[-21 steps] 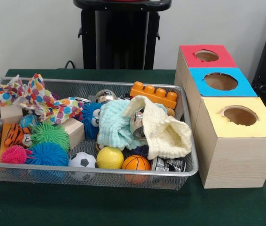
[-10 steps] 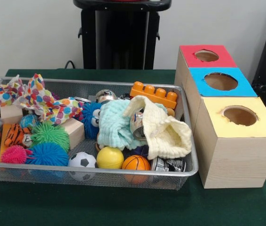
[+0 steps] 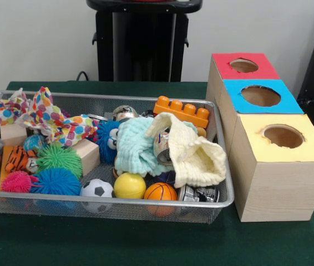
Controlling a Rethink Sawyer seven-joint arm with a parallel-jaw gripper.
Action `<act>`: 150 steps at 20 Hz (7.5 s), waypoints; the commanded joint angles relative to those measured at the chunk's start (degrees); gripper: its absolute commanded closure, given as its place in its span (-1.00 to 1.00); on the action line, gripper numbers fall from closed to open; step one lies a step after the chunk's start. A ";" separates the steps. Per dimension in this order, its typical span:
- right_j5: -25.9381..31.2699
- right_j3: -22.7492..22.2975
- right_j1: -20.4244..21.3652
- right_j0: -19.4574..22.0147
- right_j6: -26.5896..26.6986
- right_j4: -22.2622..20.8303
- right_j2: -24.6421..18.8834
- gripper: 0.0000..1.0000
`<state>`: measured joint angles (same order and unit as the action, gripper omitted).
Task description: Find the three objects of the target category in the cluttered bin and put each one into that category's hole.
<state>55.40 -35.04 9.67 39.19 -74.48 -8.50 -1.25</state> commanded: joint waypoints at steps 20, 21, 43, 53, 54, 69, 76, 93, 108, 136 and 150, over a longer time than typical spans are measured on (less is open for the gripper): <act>3.14 6.45 -9.23 2.19 11.55 -1.38 -9.47 1.00; 5.45 8.66 -10.17 2.14 12.24 -2.19 -9.06 1.00; 24.01 28.13 -17.34 1.60 19.49 -10.64 -13.38 1.00; 23.09 26.46 -16.27 3.24 23.16 -13.23 -20.70 1.00; 23.54 26.60 -16.19 3.22 22.61 -13.90 -20.40 1.00; 21.96 25.12 -14.90 4.95 14.73 -18.04 -24.04 1.00; 19.70 14.77 -9.22 7.12 9.06 -12.60 -15.54 1.00; -0.56 -19.47 4.27 7.39 -14.52 -6.01 -7.89 1.00; -5.65 -27.04 6.76 2.60 -22.49 -0.26 -2.71 1.00; -5.59 -11.80 -7.05 0.90 -22.08 3.48 2.72 1.00; -4.55 -25.43 2.98 -2.31 -26.31 5.94 6.57 1.00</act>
<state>52.98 -49.46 8.98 38.29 -86.26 -2.95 3.78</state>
